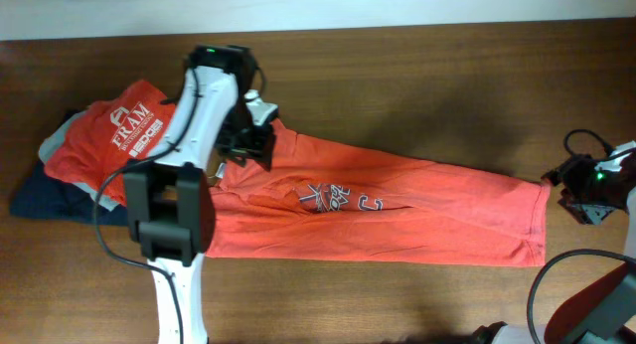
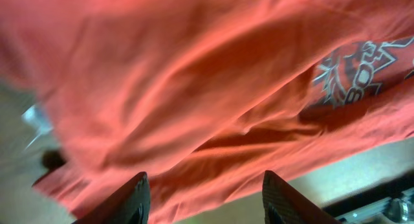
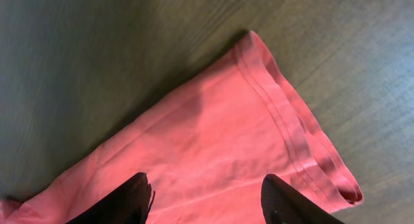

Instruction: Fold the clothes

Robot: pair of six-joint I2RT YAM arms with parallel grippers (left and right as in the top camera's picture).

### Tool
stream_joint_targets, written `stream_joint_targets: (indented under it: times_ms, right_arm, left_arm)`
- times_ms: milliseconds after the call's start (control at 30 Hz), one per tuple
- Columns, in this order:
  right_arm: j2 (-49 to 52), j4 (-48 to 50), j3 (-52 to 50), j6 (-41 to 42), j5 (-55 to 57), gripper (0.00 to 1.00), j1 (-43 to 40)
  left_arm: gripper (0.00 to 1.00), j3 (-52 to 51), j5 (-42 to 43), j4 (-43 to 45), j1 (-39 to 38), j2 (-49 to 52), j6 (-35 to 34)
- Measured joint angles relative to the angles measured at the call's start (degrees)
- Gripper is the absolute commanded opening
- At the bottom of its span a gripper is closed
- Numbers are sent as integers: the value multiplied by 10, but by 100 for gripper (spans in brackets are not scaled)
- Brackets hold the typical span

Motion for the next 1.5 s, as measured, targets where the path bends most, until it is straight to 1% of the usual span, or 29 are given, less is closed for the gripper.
stream_joint_targets:
  times_ms: [133, 233, 400, 600, 667, 700, 733, 767, 800, 867, 1000, 1233, 1367, 1500]
  right_arm:
    - [0, 6, 0, 0, -1, 61, 9]
    - [0, 6, 0, 0, -1, 61, 9]
    - [0, 7, 0, 0, -1, 61, 9]
    - [0, 7, 0, 0, -1, 61, 9]
    - [0, 7, 0, 0, -1, 61, 9]
    - [0, 7, 0, 0, -1, 61, 10]
    - [0, 7, 0, 0, -1, 61, 9]
    - [0, 7, 0, 0, -1, 61, 9]
    - [0, 7, 0, 0, -1, 61, 10]
    - [0, 7, 0, 0, -1, 61, 9]
    - [0, 7, 0, 0, -1, 61, 10]
    - [0, 6, 0, 0, -1, 61, 9]
    - [0, 7, 0, 0, -1, 61, 9]
    - [0, 7, 0, 0, -1, 61, 9]
  left_arm:
    - [47, -19, -31, 42, -47, 0, 0]
    - [43, -57, -64, 84, -83, 0, 0]
    - [42, -126, -116, 127, -117, 0, -12]
    - [42, -138, -156, 153, -121, 0, -28]
    - [30, -138, -162, 163, -121, 0, -30]
    - [20, -138, -166, 167, -121, 0, -33]
    - [13, -138, -170, 167, -121, 0, -35]
    - [8, -138, -173, 166, -121, 0, -37]
    - [4, -138, -176, 161, -122, 0, -37]
    - [3, -133, -181, 139, -122, 0, -38]
    - [4, -96, -186, 81, -122, 0, -43]
    - [18, 10, -192, -28, -122, 0, -52]
    - [19, 41, -192, -77, -122, 0, -52]
    - [20, 44, -171, -85, -122, 0, -52]
